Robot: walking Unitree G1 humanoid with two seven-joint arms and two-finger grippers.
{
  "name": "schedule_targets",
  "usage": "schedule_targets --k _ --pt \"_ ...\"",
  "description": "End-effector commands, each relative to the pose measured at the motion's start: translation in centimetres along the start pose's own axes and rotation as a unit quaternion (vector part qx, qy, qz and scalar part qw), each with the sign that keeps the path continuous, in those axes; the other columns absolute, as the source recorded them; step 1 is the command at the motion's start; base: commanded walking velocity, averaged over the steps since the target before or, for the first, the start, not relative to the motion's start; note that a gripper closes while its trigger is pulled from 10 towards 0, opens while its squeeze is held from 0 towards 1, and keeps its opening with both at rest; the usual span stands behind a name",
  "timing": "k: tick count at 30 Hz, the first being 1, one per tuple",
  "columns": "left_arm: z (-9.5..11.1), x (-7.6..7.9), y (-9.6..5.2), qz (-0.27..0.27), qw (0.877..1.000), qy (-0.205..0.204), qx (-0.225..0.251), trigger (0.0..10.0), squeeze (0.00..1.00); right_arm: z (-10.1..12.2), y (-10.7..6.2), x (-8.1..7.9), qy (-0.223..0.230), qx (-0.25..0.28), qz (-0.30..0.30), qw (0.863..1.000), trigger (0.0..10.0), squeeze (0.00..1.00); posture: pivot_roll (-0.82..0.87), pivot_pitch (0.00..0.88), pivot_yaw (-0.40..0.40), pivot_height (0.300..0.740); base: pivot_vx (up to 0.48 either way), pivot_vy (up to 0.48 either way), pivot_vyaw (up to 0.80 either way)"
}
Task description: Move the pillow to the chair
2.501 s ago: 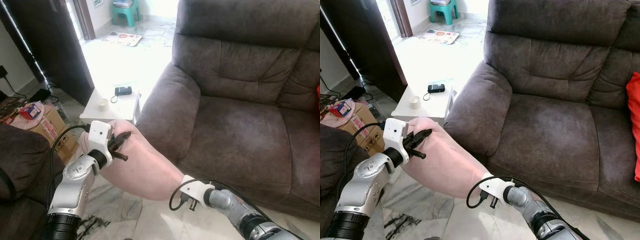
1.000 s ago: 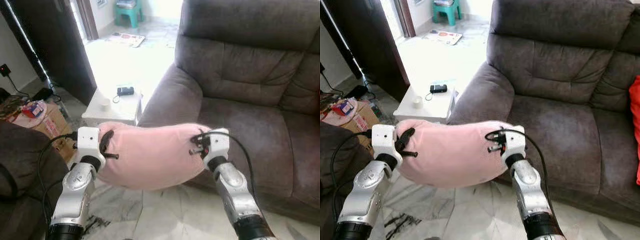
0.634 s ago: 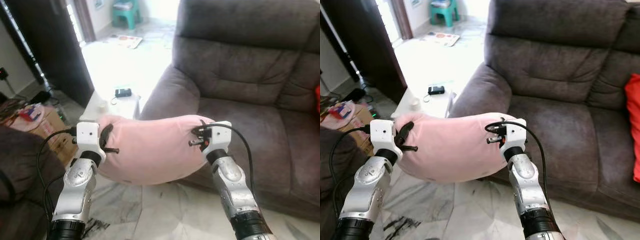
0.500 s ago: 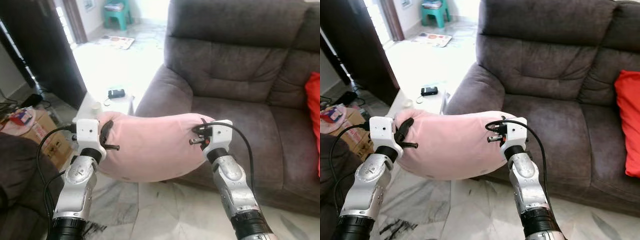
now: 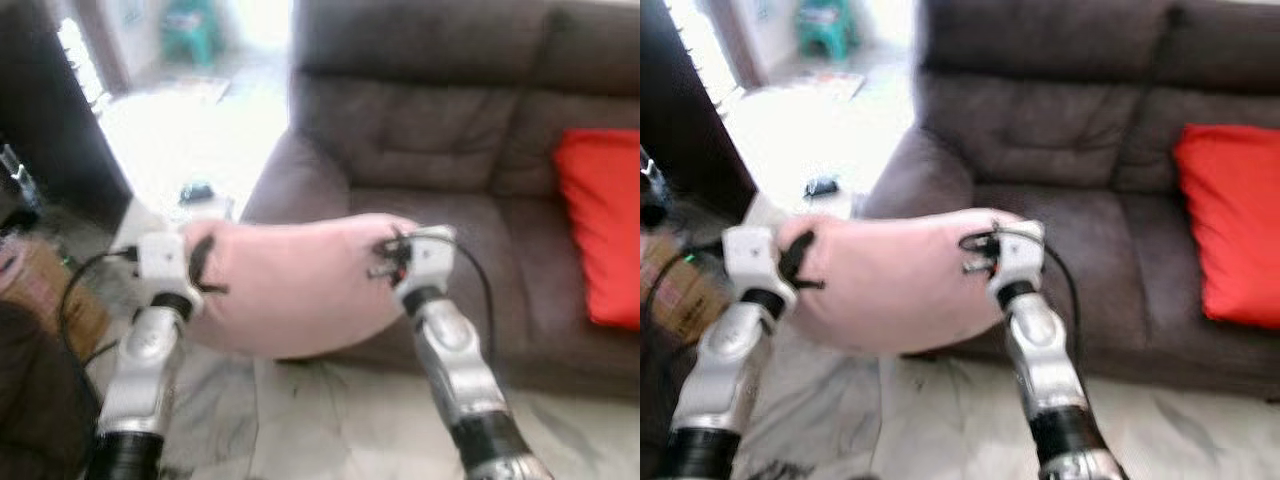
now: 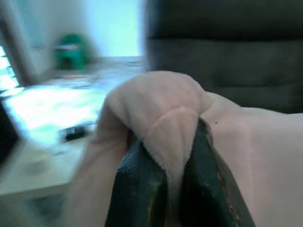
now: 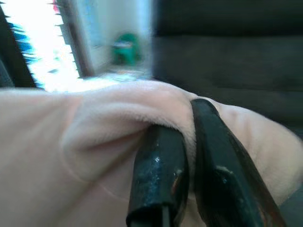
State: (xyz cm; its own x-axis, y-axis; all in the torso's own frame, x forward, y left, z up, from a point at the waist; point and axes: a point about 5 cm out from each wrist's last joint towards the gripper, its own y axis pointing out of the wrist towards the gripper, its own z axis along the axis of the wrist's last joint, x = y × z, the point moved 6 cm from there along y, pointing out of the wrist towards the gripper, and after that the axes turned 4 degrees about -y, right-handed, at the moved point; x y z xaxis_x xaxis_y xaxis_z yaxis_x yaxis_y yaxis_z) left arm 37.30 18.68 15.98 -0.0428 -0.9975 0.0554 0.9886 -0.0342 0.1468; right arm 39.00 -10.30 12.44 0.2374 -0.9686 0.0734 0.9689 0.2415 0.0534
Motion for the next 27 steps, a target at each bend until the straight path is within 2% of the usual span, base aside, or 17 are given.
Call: schedule_targets --k 1,9,17,23,27 --pt "0.4 0.7 0.1 -0.013 1.000 0.001 0.008 10.0 0.00 2.9 0.5 0.7 -0.002 0.049 -0.013 0.999 10.0 0.00 0.08 0.026 0.003 0.740 0.000 0.000 -0.80" --pt "0.7 0.7 0.1 -0.013 1.000 0.000 0.013 10.0 0.00 3.1 0.6 0.5 -0.002 0.051 -0.006 0.999 10.0 0.00 0.08 0.028 -0.001 0.740 0.000 0.000 -0.80" --pt "0.7 0.8 -0.3 -0.007 1.000 -0.009 0.015 10.0 0.00 3.4 0.7 -0.4 -0.003 0.057 0.016 0.998 10.0 0.00 0.08 0.024 -0.003 0.740 0.000 0.000 0.00" --pt "0.8 1.0 -0.4 0.000 1.000 -0.012 0.016 10.0 0.00 3.5 0.8 -0.2 -0.011 0.057 0.009 0.998 10.0 0.00 0.08 0.022 -0.005 0.740 0.000 0.000 0.00" --pt "1.6 1.3 -0.1 0.005 0.999 -0.021 0.033 10.0 0.00 3.9 0.9 -0.4 -0.008 0.063 0.015 0.998 10.0 0.00 0.08 0.019 -0.006 0.740 0.000 0.000 0.00"
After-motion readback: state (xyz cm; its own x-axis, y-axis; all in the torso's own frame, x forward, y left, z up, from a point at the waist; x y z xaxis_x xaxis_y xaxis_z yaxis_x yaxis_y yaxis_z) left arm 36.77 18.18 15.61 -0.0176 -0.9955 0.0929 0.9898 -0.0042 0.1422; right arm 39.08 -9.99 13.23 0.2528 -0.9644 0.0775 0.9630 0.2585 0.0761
